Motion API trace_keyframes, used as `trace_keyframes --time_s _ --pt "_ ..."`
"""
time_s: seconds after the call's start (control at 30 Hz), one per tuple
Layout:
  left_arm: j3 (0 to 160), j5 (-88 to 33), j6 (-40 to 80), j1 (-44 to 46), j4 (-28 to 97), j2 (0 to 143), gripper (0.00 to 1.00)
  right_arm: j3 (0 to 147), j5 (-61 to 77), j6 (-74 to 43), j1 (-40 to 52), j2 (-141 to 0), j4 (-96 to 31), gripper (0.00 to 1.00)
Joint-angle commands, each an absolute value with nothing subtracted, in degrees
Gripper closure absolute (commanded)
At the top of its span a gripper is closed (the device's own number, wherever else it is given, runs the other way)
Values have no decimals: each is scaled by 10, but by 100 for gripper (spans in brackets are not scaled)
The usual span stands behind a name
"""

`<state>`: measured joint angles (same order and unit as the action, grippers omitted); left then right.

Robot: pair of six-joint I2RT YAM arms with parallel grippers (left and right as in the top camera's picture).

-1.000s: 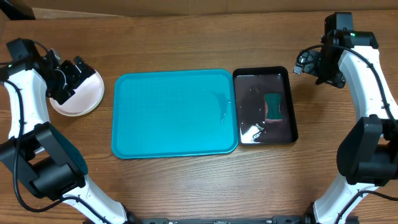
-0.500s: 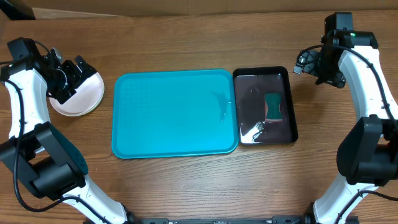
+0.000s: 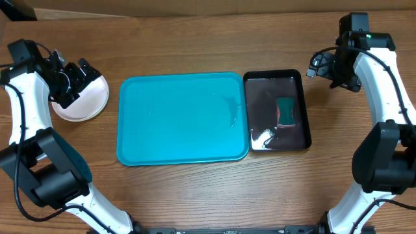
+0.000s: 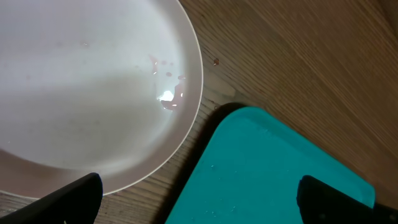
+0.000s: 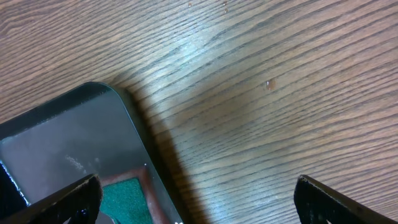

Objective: Clean dirty plates on tray and stack at the side

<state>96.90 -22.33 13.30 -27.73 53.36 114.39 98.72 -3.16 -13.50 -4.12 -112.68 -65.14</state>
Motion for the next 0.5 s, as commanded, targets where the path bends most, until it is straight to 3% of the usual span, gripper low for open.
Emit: trace_keyframes --time_s 0.0,0.47 --pt "976 -234 124 -276 535 1141 0 990 -29 -137 -16 -1085 -648 0" --pt "976 -234 124 -276 535 1141 0 990 -29 -137 231 -810 -648 0"
